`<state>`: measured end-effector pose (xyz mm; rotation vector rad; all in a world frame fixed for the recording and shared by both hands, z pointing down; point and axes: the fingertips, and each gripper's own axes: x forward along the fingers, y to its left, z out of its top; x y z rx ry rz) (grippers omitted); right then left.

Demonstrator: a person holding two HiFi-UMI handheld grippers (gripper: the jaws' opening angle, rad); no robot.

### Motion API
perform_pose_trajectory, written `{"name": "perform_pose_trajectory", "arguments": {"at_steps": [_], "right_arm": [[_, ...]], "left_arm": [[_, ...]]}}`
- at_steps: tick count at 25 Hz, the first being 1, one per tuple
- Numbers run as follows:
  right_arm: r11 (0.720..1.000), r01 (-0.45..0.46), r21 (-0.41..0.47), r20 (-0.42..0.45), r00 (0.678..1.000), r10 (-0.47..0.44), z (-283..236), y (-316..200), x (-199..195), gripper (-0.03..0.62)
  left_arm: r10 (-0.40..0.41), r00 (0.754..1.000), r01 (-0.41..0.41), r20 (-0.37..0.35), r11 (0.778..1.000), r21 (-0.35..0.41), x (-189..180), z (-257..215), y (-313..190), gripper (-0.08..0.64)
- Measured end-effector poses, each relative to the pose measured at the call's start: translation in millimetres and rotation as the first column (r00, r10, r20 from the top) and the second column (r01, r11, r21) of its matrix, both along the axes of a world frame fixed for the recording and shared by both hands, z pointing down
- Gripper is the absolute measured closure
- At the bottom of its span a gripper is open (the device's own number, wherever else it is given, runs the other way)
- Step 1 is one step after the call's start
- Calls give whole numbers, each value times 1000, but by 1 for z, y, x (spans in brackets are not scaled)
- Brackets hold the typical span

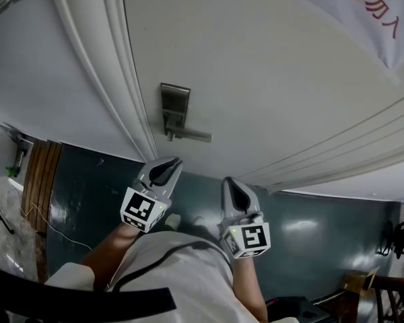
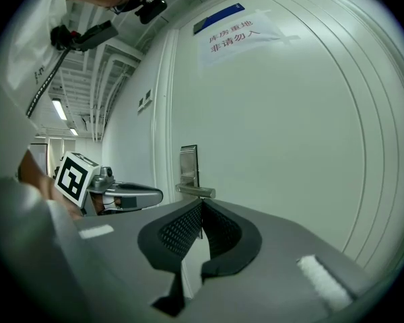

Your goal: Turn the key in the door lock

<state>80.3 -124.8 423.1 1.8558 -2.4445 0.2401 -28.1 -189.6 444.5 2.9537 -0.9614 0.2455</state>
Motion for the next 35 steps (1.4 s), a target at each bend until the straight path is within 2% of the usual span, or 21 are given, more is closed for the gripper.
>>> {"name": "perform_pose_trajectory", "arguments": {"at_steps": [12, 17, 20, 24, 27, 30, 32, 35], "right_arm": [[983, 183, 20, -1, 983, -183, -11, -26, 12, 584], [970, 243, 25, -4, 970, -243, -11, -30, 17, 584], [960, 277, 30, -9, 961, -277, -10, -31, 14, 583], [949, 315, 14, -8, 949, -315, -6, -31, 7, 583], [942, 334, -11, -15, 942, -334, 1, -31, 3, 584], [940, 341, -13, -15, 940, -341, 2, -34, -1, 583], [940, 341, -13, -21, 940, -341, 2, -36, -4, 583], [940, 340, -9, -21, 940, -340, 3, -38, -11, 583]], "left_arm": [[-135, 990, 133, 41, 990, 47, 21, -10, -5, 528], [-206, 973, 196, 106, 976, 96, 19, -5, -3, 526], [-269, 953, 252, 140, 959, 128, 10, 0, -8, 515], [-339, 896, 268, 289, 928, 257, 2, 20, -16, 479], [-389, 829, 249, 402, 900, 356, -3, 29, -30, 457], [-413, 761, 177, 501, 875, 451, -9, 42, -44, 449], [-419, 728, 129, 543, 861, 492, -13, 51, -50, 449], [-435, 700, 104, 566, 846, 523, -17, 58, -57, 443]]}}
